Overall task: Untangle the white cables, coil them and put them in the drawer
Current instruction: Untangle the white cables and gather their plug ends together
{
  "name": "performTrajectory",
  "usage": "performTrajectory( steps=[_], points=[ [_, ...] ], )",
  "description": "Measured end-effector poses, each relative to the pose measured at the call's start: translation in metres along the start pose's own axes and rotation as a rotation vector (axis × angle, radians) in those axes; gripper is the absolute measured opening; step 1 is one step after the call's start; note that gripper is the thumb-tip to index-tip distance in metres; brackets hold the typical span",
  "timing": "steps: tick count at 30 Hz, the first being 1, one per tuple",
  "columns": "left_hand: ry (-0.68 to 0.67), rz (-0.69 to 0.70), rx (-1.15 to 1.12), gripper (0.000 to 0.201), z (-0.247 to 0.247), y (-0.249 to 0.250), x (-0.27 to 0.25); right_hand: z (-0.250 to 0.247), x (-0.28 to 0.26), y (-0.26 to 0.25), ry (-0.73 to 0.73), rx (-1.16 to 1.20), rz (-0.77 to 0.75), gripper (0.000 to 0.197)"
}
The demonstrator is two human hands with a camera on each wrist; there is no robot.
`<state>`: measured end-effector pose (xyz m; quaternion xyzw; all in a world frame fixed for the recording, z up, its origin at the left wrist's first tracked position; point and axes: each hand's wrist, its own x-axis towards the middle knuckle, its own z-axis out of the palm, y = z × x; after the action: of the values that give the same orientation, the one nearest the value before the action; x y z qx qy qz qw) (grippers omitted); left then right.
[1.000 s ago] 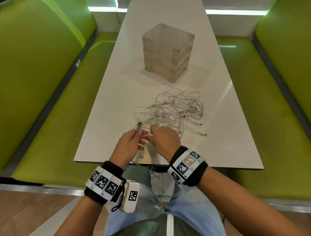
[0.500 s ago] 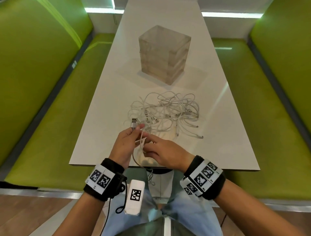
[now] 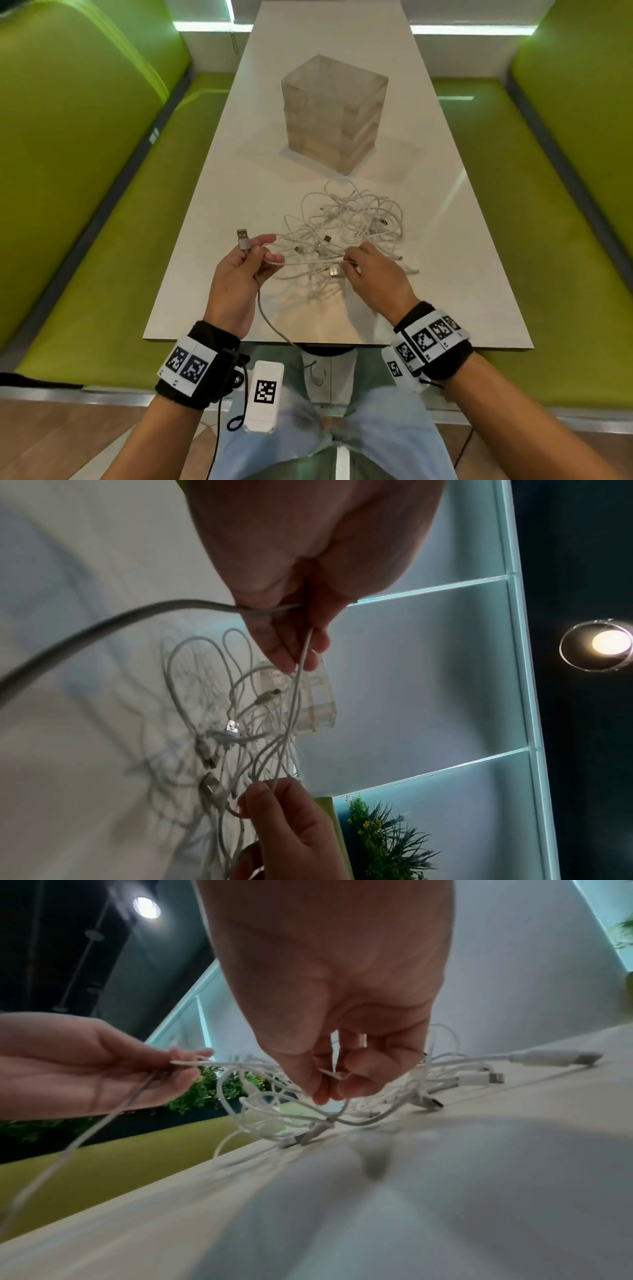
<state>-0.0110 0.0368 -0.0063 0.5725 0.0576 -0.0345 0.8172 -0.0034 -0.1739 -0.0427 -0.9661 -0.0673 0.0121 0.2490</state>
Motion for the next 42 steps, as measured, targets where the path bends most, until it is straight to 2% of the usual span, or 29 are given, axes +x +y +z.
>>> performTrajectory(
  steps=[4,8,11,14,16,22,26,28,31,34,38,40,42],
  points=[
    [0.055,0.042,-0.086,0.027,-0.003,0.001,-0.001,-0.01,0.011,0.003,-0.02,0.105,0.025,0.021],
    [0.081,0.032,-0.18,0.028,-0.005,0.002,-0.002,-0.022,0.013,-0.002,-0.14,0.203,0.037,0.023],
    [0.086,0.039,-0.172,0.028,-0.005,0.001,-0.003,-0.036,0.006,-0.015,-0.148,0.186,-0.032,0.024],
    [0.076,0.058,-0.175,0.028,-0.004,0.001,-0.003,-0.049,0.001,-0.035,-0.094,0.328,-0.139,0.015],
    [0.064,0.073,-0.186,0.029,-0.002,0.003,-0.005,-0.051,0.003,-0.046,-0.092,0.378,-0.19,0.018],
    [-0.029,0.126,-0.194,0.036,-0.004,0.005,-0.013,-0.045,0.018,-0.053,-0.087,0.534,-0.02,0.025],
    [-0.181,0.18,-0.071,0.042,-0.005,0.002,-0.02,-0.044,0.033,-0.055,-0.103,0.841,0.137,0.021],
    [-0.225,0.169,0.0,0.035,-0.003,-0.001,-0.023,-0.045,0.036,-0.057,-0.119,0.892,0.113,0.022],
    [-0.234,0.107,0.055,0.026,-0.001,-0.005,-0.026,-0.05,0.039,-0.056,-0.083,0.944,0.052,0.039],
    [-0.227,0.042,0.084,0.033,-0.003,-0.008,-0.026,-0.058,0.042,-0.053,-0.025,1.03,-0.007,0.047],
    [-0.159,-0.002,0.082,0.027,-0.005,-0.01,-0.024,-0.068,0.041,-0.052,0.024,1.089,-0.055,0.024],
    [-0.127,-0.007,0.049,0.022,-0.005,-0.009,-0.021,-0.073,0.035,-0.053,0.017,1.115,-0.091,0.019],
    [-0.12,-0.031,-0.005,0.028,-0.004,-0.006,-0.018,-0.077,0.026,-0.055,-0.03,1.104,-0.124,0.017]
  ],
)
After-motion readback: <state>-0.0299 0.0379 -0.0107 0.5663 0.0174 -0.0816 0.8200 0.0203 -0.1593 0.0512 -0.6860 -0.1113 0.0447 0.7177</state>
